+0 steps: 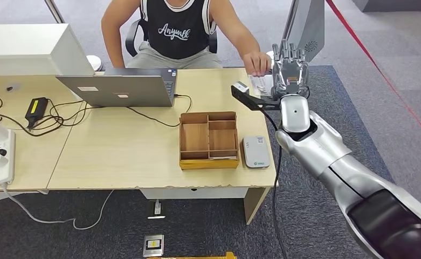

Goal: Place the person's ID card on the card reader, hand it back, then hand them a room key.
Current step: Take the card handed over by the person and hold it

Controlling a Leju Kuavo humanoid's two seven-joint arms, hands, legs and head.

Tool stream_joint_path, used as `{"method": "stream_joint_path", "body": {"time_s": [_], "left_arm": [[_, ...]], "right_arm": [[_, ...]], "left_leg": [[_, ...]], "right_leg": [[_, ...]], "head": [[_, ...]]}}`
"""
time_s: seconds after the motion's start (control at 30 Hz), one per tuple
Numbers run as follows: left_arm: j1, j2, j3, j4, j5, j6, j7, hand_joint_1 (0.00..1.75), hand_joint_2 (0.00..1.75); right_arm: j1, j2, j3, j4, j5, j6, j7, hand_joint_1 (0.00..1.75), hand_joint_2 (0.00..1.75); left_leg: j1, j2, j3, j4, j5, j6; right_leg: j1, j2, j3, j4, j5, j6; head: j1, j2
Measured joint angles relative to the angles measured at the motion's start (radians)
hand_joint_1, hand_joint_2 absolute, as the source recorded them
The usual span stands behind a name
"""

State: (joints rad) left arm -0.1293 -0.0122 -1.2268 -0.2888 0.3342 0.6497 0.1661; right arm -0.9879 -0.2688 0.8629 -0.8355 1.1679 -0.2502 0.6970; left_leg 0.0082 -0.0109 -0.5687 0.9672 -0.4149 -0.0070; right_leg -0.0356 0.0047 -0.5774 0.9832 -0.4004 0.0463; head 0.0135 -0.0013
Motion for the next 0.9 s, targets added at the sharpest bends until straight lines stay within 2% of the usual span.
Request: {"method": "stream_joint_path", "body": {"time_s": [0.53,0.67,0.9], "left_arm": [[0.004,0.0,0.0,0.0,0.027,0.003,-0.01,0.0,0.0],[0.005,0.0,0.0,0.0,0.027,0.006,-0.01,0.0,0.0],[0.006,0.0,0.0,0.0,0.028,0.006,-0.008,0.0,0.0]], "right_arm": [[-0.046,0.08,0.02,0.105,-0.066,-0.044,-0.005,0.0,1.75],[-0.051,0.094,0.031,0.133,-0.09,-0.06,-0.007,0.37,1.75],[-0.051,0.104,0.04,0.157,-0.109,-0.076,-0.012,0.37,1.75]], "left_leg": [[0.0,0.0,0.0,0.0,0.0,0.0],[0.0,0.0,0.0,0.0,0.0,0.0],[0.001,0.0,0.0,0.0,0.0,0.0]], "right_leg": [[0.0,0.0,0.0,0.0,0.0,0.0],[0.0,0.0,0.0,0.0,0.0,0.0],[0.0,0.0,0.0,0.0,0.0,0.0]], "head": [[0.0,0.0],[0.0,0.0],[0.0,0.0]]}}
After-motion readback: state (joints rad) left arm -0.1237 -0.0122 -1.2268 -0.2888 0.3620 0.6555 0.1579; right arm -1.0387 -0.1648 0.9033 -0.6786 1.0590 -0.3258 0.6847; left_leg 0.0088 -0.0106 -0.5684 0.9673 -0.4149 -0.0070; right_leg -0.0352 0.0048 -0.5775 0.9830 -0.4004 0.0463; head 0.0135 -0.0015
